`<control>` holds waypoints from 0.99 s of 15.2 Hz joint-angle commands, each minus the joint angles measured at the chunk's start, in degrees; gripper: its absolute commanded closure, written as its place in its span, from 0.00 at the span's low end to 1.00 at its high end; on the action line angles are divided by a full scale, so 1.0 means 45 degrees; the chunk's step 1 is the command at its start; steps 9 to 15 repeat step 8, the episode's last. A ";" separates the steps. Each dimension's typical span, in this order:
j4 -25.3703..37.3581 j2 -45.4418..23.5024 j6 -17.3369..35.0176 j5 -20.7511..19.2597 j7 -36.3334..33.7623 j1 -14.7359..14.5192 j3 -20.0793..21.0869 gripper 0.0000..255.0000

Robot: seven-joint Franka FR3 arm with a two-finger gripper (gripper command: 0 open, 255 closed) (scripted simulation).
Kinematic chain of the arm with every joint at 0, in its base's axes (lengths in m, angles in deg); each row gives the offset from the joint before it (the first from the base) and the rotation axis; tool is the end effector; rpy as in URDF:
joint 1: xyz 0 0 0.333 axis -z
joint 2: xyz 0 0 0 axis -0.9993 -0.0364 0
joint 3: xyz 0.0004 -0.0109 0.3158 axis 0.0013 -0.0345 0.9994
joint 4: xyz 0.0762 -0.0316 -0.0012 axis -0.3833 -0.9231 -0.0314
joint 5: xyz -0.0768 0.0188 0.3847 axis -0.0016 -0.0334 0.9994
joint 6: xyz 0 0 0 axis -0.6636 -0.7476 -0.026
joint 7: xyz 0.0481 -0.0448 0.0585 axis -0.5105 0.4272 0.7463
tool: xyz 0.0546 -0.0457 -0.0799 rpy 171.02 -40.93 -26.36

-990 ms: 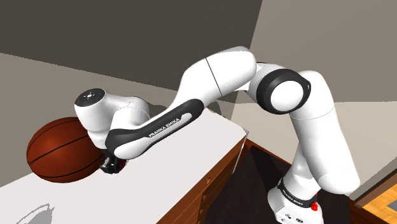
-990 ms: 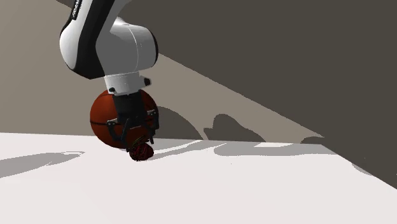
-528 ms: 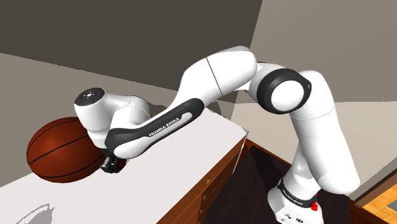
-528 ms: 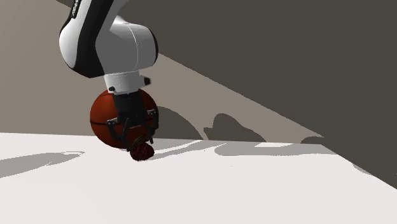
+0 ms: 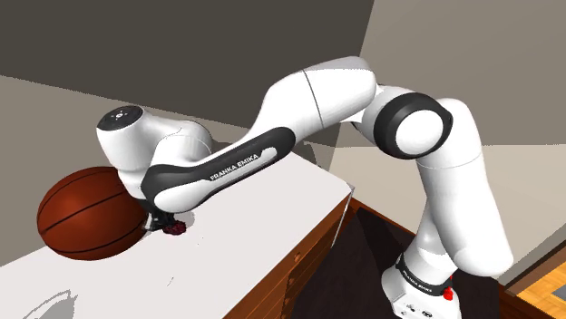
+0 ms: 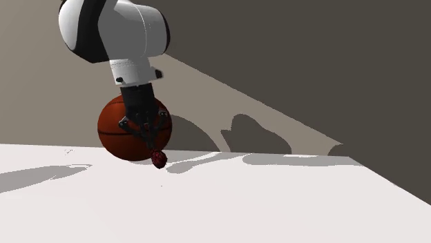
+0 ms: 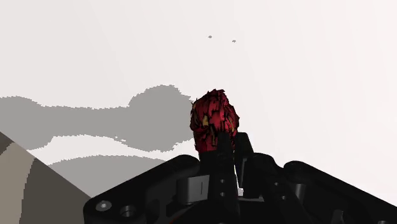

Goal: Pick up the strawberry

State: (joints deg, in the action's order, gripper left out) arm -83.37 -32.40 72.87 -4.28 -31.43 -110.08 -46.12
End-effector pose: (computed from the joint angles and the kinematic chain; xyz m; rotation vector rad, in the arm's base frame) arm 0.5754 0.4193 0.3513 2.8889 0.7584 0.1441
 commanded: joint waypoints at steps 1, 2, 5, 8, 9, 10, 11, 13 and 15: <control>0.0100 0.0149 -0.0240 0.0074 0.0093 0.0029 0.0036 1.00; 0.0182 0.0206 -0.0372 0.0106 0.0132 0.0030 0.0053 1.00; 0.0450 0.0363 -0.0777 0.0199 0.0250 0.0027 0.0100 1.00; 0.0561 0.0418 -0.0935 0.0232 0.0295 0.0024 0.0117 1.00; 0.0561 0.0418 -0.0935 0.0232 0.0295 0.0024 0.0117 1.00; 0.0561 0.0418 -0.0935 0.0232 0.0295 0.0024 0.0117 1.00; 0.0561 0.0418 -0.0935 0.0232 0.0295 0.0024 0.0117 1.00; 0.0561 0.0418 -0.0935 0.0232 0.0295 0.0024 0.0117 1.00; 0.0561 0.0418 -0.0935 0.0232 0.0295 0.0024 0.0117 1.00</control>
